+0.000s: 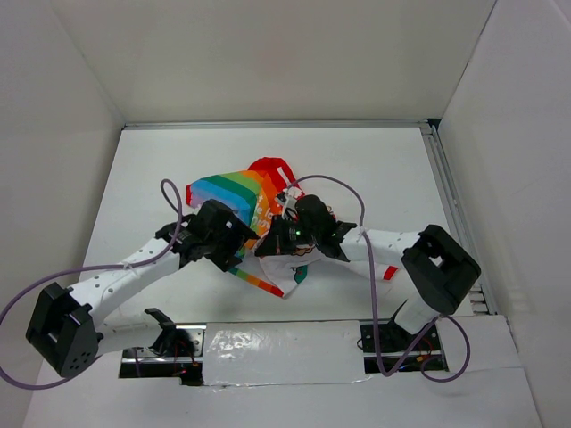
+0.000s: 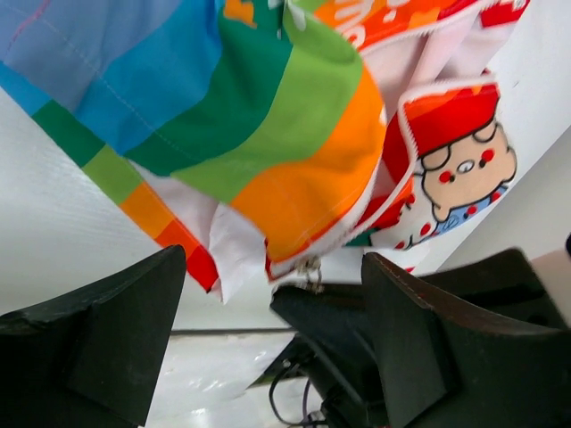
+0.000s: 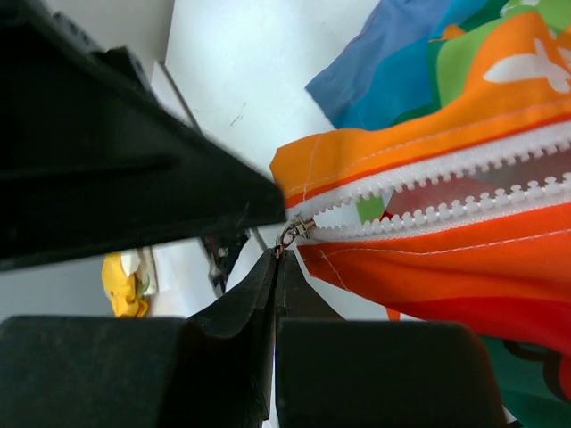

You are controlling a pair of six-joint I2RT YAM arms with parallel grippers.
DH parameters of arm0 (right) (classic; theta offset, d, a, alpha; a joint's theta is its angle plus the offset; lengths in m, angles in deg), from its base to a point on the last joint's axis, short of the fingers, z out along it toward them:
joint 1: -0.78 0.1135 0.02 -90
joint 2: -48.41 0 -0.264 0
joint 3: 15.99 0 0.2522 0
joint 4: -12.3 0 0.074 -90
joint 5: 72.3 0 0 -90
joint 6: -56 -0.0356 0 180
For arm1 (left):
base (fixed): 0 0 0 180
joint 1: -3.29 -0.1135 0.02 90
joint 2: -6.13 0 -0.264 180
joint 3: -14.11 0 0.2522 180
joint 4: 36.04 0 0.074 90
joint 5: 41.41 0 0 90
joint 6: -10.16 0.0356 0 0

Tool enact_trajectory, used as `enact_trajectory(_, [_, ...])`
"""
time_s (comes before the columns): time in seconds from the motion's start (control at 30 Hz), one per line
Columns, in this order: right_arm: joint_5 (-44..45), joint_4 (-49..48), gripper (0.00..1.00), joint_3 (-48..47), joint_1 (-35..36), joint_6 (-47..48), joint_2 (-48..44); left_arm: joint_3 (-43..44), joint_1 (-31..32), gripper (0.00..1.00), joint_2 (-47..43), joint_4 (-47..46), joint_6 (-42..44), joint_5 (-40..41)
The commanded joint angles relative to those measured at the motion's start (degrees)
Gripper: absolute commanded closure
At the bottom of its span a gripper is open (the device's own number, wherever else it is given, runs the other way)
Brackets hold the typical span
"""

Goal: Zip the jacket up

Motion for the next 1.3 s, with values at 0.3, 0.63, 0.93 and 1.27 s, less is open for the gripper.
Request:
enact_trajectory(0.3, [-7.11,-0.98,1.0,-2.05,0.01,1.51,-3.23,-3.82,1.65,0.12,0.06,-8.15,-7.31,8.31])
enact_trajectory(0.63, [-5.97,-2.65,1.0,-2.93,0.01,-1.48,-1.03,-8.49,2.61,0.36,-3.98,-16.33,-6.43,6.12])
enact_trajectory(0.93, [-4.56,-0.63,1.0,-2.67,-0.08,-0.51,-1.81,-6.91,3.23,0.34,-3.99,-15.28,-5.64,3.03])
enact_trajectory(1.27, [-5.0,0.08,1.0,-2.76,-0.61,-0.34,-2.08,-6.03,4.46,0.5,-6.36,-12.11,-6.79,5.49])
